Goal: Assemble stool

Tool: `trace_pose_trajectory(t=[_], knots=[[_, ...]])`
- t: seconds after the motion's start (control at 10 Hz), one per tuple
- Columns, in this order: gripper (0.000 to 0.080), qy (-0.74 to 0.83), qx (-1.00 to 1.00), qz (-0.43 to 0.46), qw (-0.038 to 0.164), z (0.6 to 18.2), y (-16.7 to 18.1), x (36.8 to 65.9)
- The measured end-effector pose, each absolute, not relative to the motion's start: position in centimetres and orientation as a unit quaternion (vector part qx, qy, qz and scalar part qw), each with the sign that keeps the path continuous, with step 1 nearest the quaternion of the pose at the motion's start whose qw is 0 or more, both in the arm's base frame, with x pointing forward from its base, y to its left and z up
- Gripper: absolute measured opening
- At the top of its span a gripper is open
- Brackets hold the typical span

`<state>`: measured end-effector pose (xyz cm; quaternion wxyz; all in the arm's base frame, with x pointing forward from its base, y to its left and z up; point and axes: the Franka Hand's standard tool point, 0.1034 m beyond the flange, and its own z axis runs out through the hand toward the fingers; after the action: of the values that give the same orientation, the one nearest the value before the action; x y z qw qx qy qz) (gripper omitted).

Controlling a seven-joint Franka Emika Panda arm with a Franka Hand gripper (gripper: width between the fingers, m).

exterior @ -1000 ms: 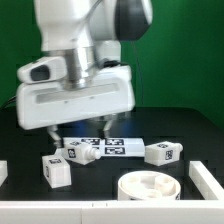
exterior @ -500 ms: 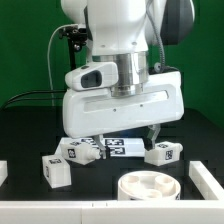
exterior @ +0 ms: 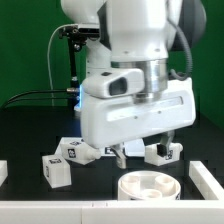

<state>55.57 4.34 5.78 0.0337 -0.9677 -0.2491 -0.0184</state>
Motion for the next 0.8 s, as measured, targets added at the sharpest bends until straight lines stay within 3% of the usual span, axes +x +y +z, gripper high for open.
trace_pose_trajectory(t=[0.3, 0.5, 0.8], knots=[[0.0649, -0.241, -0.97, -0.02, 0.036, 5.6, 4.2, 55.5], [0.0649, -0.324, -0.945, -0.037, 0.006, 5.1, 6.5, 55.9], [0.0649, -0.386, -0.922, -0.021, 0.006, 4.2, 9.2, 56.4]])
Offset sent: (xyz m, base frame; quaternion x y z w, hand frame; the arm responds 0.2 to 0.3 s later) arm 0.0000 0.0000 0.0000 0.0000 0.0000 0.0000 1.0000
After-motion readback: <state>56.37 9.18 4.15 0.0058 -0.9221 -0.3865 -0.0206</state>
